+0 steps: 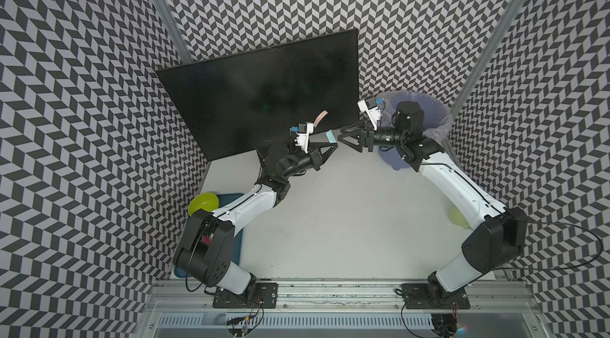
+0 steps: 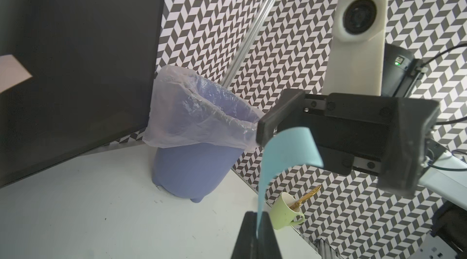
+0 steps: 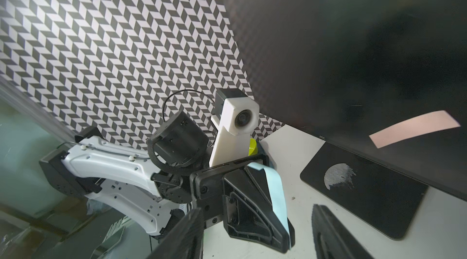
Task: Remove the sticky note from the monitor
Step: Tear off the sticky note from the monitor, then place the sticky note in the trash bin.
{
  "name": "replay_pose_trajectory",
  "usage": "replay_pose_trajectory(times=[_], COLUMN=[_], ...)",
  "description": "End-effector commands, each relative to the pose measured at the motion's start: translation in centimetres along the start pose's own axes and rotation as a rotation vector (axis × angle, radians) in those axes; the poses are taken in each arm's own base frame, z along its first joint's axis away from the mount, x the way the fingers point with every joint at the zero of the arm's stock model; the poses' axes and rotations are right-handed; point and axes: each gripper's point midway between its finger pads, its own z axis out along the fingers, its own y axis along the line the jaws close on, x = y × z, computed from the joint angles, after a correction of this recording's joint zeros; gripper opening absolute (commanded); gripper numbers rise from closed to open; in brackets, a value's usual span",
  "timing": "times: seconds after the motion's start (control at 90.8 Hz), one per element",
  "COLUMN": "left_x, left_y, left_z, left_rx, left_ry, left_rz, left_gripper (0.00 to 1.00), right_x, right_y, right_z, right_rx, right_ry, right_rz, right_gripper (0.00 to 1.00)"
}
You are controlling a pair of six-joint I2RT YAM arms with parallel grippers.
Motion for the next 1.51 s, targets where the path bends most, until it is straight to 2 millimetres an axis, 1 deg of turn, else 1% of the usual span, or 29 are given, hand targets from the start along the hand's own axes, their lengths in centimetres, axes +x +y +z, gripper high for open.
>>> replay_pose_trajectory(times=[0.0,0.132,0.242,0.474,0.595,0.65,0.683,0.771,0.815,0.87,0.903,0.936,1.024,1.124,1.245,1.3,1.366,1.432,1.498], left_x=[-1.2,-1.3,-1.3,-1.0,-0.9,-1.0,-1.0,-0.9,-0.9,-1.1,-1.3,-1.5,-1.9,-2.5,-3.3,-3.5,-3.6,-3.7,-3.9], left_y=[-2.9,-3.6,-3.8,-3.7,-3.5,-3.5,-3.5,-3.3,-3.2,-3.0,-2.7,-2.4,-1.3,0.4,2.4,3.2,4.1,4.9,5.5], left_z=[-0.2,-0.5,-0.5,-0.3,-0.3,-0.3,-0.4,-0.5,-0.7,-1.1,-1.4,-1.8,-2.9,-4.0,-5.4,-5.9,-6.3,-6.6,-6.9], left_rx=[0.070,0.082,0.087,0.082,0.072,0.067,0.062,0.048,0.039,0.019,0.004,-0.012,-0.073,-0.149,-0.236,-0.274,-0.312,-0.353,-0.381], left_ry=[0.012,0.015,0.023,0.043,0.051,0.052,0.053,0.059,0.059,0.051,0.043,0.035,0.012,-0.003,-0.044,-0.058,-0.065,-0.072,-0.081], left_rz=[0.077,0.104,0.115,0.134,0.143,0.149,0.151,0.156,0.162,0.164,0.165,0.166,0.164,0.160,0.136,0.123,0.115,0.111,0.108], left_gripper=[0.00,0.00,0.00,0.00,0.00,0.04,0.09,0.32,0.39,0.50,0.58,0.63,0.74,0.84,0.96,0.99,1.00,1.00,1.00], right_x=[-0.3,0.1,0.4,0.4,0.4,0.4,0.4,0.1,-0.1,-0.5,-0.9,-1.4,-2.9,-4.5,-6.1,-6.5,-6.9,-6.8,-6.8], right_y=[0.7,0.4,0.4,1.0,1.1,1.1,1.1,0.6,0.0,-0.9,-1.6,-2.5,-5.2,-8.7,-12.1,-13.5,-15.0,-16.6,-17.9], right_z=[0.7,0.9,1.2,1.4,1.5,1.5,1.5,1.3,0.9,0.2,-0.6,-1.6,-5.3,-10.5,-16.7,-19.1,-21.5,-23.3,-24.3], right_rx=[-0.046,-0.045,-0.062,-0.097,-0.102,-0.096,-0.088,-0.050,-0.014,0.035,0.073,0.114,0.245,0.448,0.702,0.797,0.893,0.974,1.026], right_ry=[0.004,0.011,0.021,0.022,0.024,0.023,0.022,0.023,0.024,0.023,0.014,-0.001,-0.062,-0.140,-0.206,-0.226,-0.235,-0.230,-0.225], right_rz=[-0.053,-0.042,-0.030,-0.017,-0.011,-0.012,-0.014,-0.025,-0.033,-0.041,-0.042,-0.042,-0.030,-0.024,-0.037,-0.040,-0.047,-0.046,-0.049], right_gripper=[0.65,0.56,0.47,0.23,0.07,0.01,0.00,0.00,0.00,0.00,0.00,0.00,0.00,0.00,0.00,0.00,0.00,0.00,0.00])
